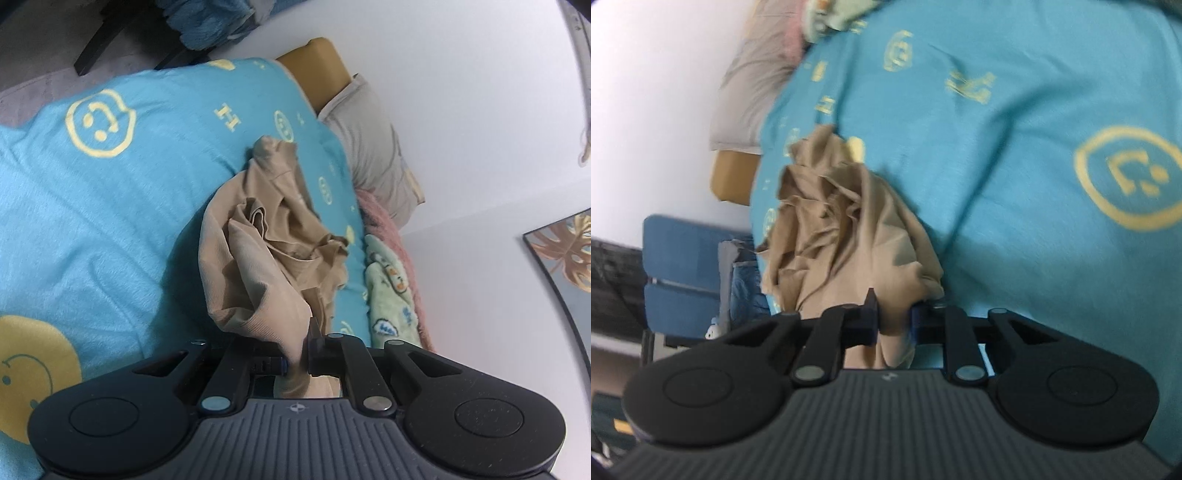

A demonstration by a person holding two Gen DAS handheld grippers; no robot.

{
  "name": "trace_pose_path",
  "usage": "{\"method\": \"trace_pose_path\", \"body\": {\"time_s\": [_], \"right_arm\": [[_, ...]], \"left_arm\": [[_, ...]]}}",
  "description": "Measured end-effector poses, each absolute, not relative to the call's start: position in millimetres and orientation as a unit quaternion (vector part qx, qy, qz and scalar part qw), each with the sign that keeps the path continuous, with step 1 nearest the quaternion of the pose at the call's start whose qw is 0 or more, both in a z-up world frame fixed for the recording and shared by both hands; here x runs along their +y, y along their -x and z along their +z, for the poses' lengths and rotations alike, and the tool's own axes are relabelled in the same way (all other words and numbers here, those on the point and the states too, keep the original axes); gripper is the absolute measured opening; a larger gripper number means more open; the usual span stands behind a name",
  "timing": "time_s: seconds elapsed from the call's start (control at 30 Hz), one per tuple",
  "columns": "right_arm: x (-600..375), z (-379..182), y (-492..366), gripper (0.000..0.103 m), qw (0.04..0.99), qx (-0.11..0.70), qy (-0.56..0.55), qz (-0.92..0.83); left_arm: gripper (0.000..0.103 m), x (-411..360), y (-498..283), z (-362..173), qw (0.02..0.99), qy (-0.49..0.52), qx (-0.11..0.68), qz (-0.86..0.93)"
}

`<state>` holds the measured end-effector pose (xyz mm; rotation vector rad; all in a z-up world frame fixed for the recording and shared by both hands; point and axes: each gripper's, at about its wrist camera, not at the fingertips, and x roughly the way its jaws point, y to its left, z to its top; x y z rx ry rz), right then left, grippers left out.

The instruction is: Fold clothes

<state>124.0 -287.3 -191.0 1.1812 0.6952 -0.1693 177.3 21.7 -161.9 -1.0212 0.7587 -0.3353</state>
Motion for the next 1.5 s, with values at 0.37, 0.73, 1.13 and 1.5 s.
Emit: {"method": "trace_pose_path", "body": {"time_s": [0.37,0.73,1.13,1.5], "right_arm": [[-290.1,-119.6,-75.7,0.012,0.824,0.222,-0.521,-0.012],[-263.8,-76.1,59.6,0.012,0.852,0.239,-0.466,0.016],[-270.8,-86.9,-69.9,0.012,0.834,0.277,-0.476,-0.031],[-287.0,-154.8,-196.2,0.014,0.813,0.346,-0.467,-0.036]], "left_arm": [[0.007,35.6,-114.5,-95.3,0.812,0.464,0.294,-0.197],[0.007,73.3,29.9,-49.0,0.78,0.493,0.346,-0.171],[0.007,37.3,-110.3,-40.4,0.823,0.403,0.392,-0.085],[0.008,19.7,-224.0,-94.8,0.84,0.352,0.409,-0.05]]}}
